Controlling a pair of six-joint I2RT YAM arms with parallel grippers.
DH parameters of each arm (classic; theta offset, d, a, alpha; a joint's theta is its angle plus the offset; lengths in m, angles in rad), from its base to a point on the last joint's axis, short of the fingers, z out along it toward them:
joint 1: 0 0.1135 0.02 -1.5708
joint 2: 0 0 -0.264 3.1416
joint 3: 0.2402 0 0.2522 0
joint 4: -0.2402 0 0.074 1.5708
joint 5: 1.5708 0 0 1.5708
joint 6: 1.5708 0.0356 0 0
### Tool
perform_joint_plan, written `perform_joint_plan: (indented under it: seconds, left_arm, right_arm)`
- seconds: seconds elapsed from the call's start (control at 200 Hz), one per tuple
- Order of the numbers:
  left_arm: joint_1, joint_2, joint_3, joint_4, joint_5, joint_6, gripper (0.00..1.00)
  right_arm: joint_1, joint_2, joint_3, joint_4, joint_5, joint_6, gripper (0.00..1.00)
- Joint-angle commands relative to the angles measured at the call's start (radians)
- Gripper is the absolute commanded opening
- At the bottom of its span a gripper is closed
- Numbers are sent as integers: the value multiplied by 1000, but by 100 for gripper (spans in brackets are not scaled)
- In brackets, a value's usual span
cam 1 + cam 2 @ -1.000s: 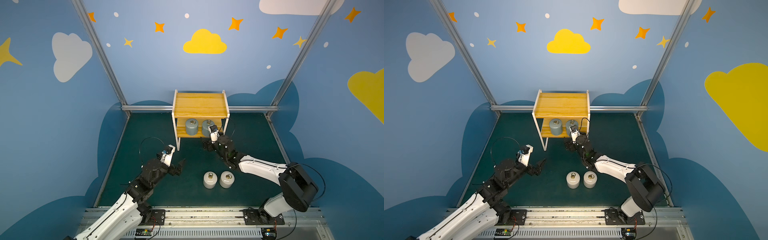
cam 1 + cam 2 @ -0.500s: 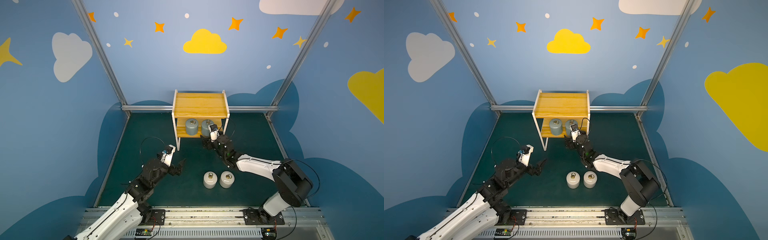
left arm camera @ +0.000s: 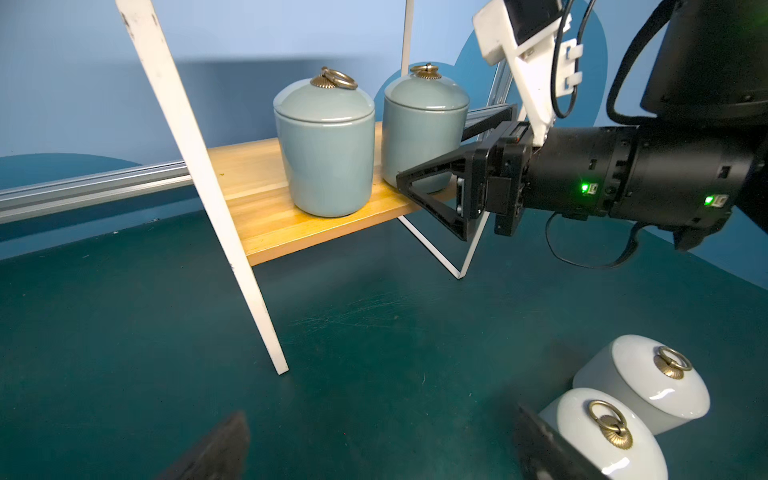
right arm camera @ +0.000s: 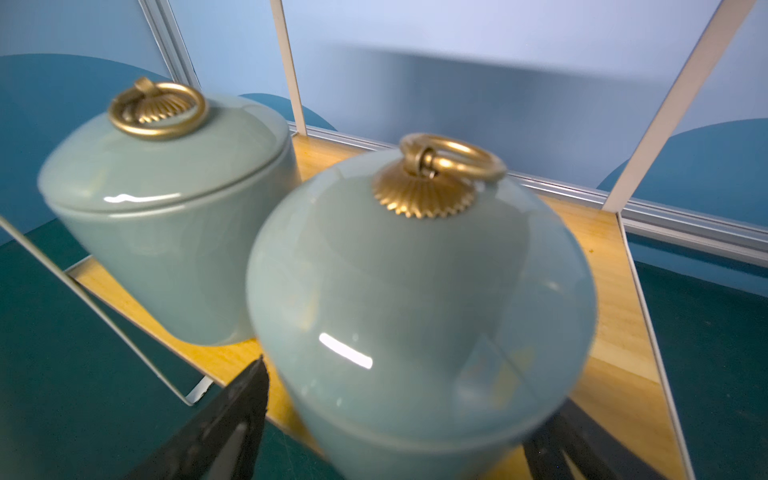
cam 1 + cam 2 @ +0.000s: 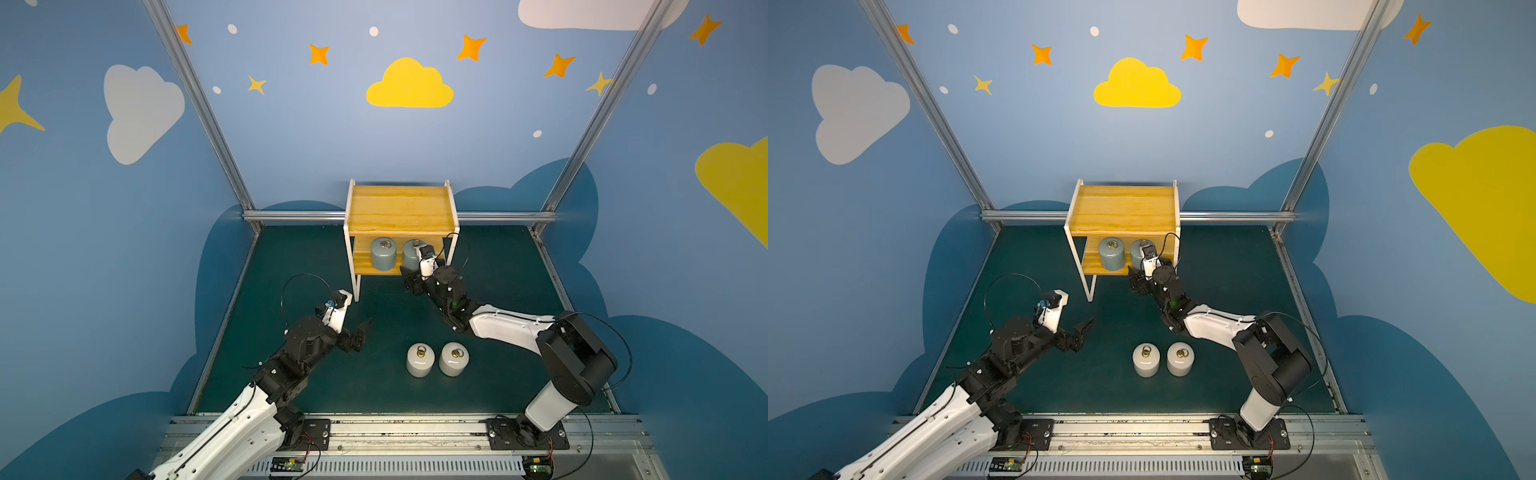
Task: Remove the tea canisters from the shelf
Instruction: Pick up the tea canister from the shelf.
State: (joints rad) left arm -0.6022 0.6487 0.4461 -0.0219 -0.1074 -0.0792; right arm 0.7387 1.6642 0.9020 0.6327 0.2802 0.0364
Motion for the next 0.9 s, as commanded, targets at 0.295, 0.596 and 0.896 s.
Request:
perform_joint_plan:
  seconds: [0.295,0.596,0.896]
  left_arm:
    - [5,2,-9,10,11,-5,100]
    - [4,3,-4,7,16,-2,100]
    - [4,0,-2,4,18,-3,100]
  right_arm:
    - [-22,54,51,87,-29,-8,92]
    - [-26,87,64,133,-12,-6,92]
    - [-34,95,90,140,-4,-18,92]
